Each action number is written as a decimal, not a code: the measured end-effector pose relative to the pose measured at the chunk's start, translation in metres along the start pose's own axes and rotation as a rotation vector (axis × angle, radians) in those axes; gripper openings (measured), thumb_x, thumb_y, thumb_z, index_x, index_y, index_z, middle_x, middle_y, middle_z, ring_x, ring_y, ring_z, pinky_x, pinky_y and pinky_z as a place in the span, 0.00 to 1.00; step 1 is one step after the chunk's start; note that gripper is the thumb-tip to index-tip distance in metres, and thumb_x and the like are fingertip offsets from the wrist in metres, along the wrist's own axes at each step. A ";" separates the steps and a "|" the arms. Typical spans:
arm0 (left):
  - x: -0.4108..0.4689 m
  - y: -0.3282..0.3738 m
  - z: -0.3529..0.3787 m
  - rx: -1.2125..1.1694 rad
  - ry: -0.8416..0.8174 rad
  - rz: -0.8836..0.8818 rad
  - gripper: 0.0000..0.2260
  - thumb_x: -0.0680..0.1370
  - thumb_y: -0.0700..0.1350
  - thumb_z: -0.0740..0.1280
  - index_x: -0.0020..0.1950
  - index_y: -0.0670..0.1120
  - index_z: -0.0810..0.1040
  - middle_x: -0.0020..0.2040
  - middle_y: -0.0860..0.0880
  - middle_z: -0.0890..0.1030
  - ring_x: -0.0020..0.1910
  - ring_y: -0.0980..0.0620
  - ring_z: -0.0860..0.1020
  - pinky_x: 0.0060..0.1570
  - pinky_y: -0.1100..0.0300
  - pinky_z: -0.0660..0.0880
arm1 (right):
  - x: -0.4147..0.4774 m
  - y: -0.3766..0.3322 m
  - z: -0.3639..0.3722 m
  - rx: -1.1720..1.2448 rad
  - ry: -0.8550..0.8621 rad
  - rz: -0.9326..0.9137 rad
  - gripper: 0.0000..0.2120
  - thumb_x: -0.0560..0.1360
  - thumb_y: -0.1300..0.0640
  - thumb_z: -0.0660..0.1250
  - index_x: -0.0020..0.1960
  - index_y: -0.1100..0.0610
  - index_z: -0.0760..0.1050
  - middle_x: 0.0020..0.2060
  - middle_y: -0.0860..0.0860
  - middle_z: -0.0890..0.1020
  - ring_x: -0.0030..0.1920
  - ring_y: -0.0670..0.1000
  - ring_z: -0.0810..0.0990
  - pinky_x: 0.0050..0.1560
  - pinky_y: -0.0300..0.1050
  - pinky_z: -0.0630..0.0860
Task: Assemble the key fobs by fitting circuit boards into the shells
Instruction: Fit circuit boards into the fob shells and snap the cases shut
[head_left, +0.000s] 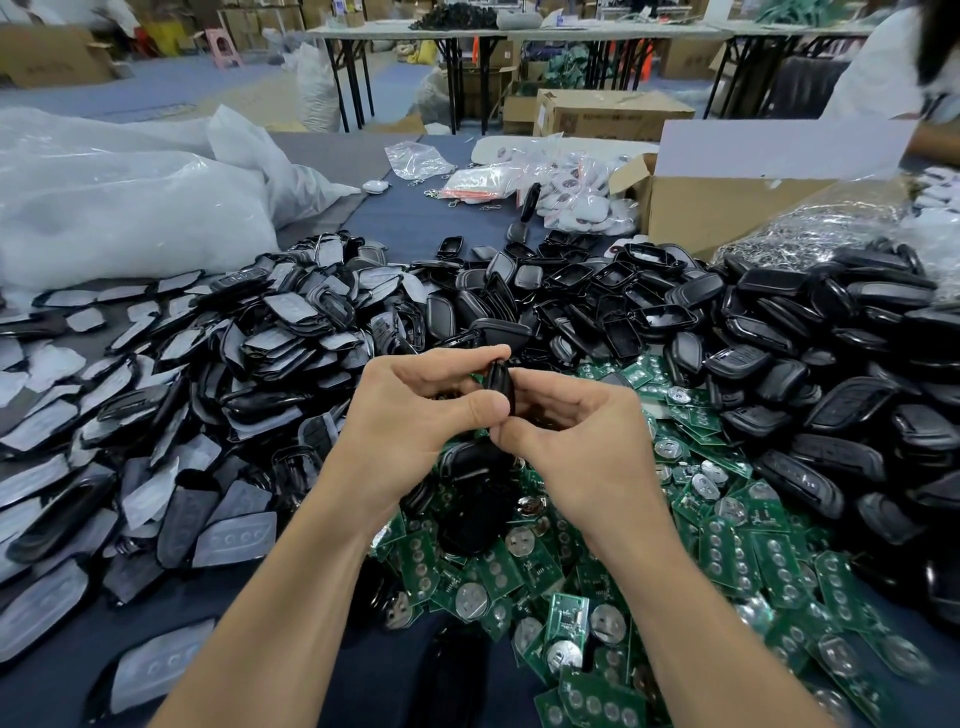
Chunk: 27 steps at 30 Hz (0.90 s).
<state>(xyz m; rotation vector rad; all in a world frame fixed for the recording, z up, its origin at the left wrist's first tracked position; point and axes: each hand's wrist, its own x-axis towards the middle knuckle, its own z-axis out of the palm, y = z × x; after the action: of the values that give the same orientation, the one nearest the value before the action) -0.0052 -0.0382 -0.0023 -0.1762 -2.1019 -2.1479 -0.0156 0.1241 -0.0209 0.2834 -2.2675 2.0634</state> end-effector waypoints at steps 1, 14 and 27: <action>0.000 0.000 0.000 0.000 -0.001 0.004 0.19 0.64 0.46 0.81 0.54 0.56 0.89 0.41 0.51 0.85 0.42 0.57 0.83 0.50 0.67 0.78 | 0.000 0.001 0.000 0.016 -0.002 -0.001 0.22 0.66 0.62 0.82 0.48 0.36 0.86 0.44 0.42 0.89 0.48 0.44 0.88 0.55 0.47 0.84; -0.004 -0.001 0.010 -0.031 0.134 -0.013 0.10 0.70 0.43 0.79 0.49 0.56 0.90 0.45 0.47 0.89 0.45 0.53 0.87 0.44 0.62 0.82 | -0.010 -0.014 0.001 -0.296 0.150 -0.162 0.25 0.67 0.62 0.81 0.57 0.39 0.84 0.43 0.24 0.82 0.50 0.30 0.82 0.55 0.31 0.78; 0.000 -0.010 0.016 0.037 0.305 -0.045 0.13 0.73 0.35 0.78 0.39 0.55 0.90 0.39 0.48 0.88 0.41 0.50 0.88 0.39 0.63 0.83 | 0.005 -0.011 -0.013 -0.019 0.079 0.080 0.13 0.75 0.63 0.74 0.47 0.45 0.88 0.44 0.45 0.89 0.47 0.47 0.87 0.52 0.49 0.85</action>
<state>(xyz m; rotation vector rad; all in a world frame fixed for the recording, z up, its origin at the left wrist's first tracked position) -0.0075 -0.0221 -0.0118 0.1930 -1.9840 -2.0075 -0.0200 0.1355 -0.0084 0.1096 -2.2864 2.0501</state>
